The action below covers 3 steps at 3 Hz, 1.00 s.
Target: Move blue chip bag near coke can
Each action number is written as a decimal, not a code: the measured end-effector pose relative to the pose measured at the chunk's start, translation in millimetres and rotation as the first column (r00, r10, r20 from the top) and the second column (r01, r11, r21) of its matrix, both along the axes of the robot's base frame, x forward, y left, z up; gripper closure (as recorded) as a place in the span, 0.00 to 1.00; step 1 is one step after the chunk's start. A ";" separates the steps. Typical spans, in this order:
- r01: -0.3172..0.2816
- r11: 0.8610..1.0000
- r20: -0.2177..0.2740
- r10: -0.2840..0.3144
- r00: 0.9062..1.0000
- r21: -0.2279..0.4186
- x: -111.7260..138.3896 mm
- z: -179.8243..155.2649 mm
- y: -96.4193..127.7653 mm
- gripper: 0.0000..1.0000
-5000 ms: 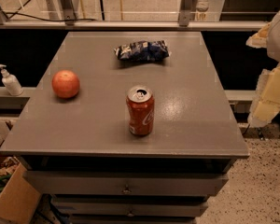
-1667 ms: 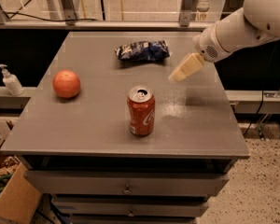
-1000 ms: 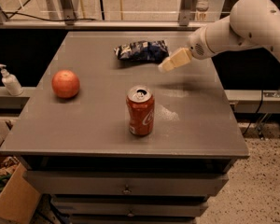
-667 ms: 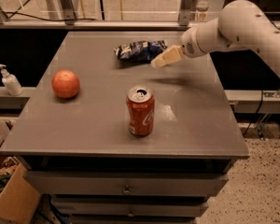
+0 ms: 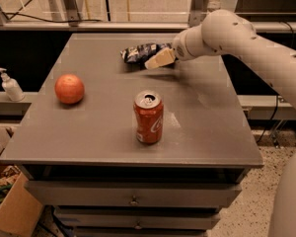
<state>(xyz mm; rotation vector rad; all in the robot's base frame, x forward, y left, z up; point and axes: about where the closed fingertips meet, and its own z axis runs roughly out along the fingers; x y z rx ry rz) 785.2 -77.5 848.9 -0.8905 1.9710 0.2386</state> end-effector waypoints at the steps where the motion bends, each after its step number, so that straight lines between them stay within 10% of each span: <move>1: 0.015 1.000 0.011 -0.015 1.000 -0.009 13.8 -7.9 12.0 0.17; 3: 0.045 0.999 0.035 -0.044 0.998 -0.024 12.5 -4.2 -4.9 0.64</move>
Offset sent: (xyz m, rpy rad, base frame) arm 0.0223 0.0002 -0.0047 -0.0292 -0.0476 -0.0525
